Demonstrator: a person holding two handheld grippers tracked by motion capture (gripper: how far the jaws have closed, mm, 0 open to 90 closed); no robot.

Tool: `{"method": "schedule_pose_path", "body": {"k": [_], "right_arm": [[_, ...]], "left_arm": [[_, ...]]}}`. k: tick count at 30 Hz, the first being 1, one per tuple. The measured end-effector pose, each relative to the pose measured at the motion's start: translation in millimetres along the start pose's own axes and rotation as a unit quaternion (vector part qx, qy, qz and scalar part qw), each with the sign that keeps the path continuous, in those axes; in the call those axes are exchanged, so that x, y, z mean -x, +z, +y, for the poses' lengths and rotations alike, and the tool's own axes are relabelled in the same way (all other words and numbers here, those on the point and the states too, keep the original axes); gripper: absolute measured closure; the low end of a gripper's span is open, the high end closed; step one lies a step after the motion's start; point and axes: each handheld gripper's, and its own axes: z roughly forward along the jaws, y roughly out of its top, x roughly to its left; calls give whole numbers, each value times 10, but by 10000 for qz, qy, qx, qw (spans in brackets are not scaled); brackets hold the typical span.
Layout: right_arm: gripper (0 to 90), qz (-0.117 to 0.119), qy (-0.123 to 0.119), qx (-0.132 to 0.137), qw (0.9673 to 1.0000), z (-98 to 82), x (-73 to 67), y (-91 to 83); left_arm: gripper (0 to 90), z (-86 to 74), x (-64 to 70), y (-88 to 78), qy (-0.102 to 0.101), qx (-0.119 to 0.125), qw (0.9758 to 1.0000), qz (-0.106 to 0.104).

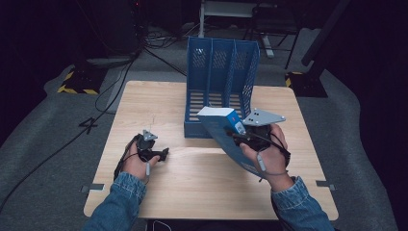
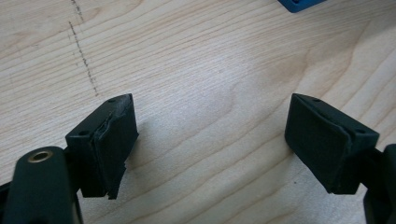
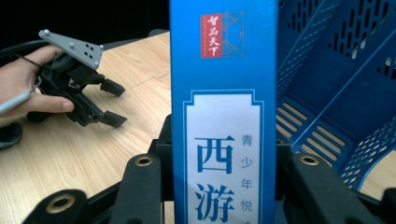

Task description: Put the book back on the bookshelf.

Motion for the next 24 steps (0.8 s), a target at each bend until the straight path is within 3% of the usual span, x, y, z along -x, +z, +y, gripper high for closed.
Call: {"method": "schedule_pose_path", "body": {"k": [7, 12, 24], "right_arm": [[617, 113, 458, 106, 9988, 30, 140, -106], [616, 54, 409, 159, 9990, 107, 191, -189], [617, -31, 673, 451, 9967, 290, 457, -404]], "left_arm": [[171, 17, -19, 18, -10, -8, 10000, -12], [171, 21, -23, 20, 15, -12, 10000, -1], [169, 18, -24, 16, 25, -18, 10000, 3]]}}
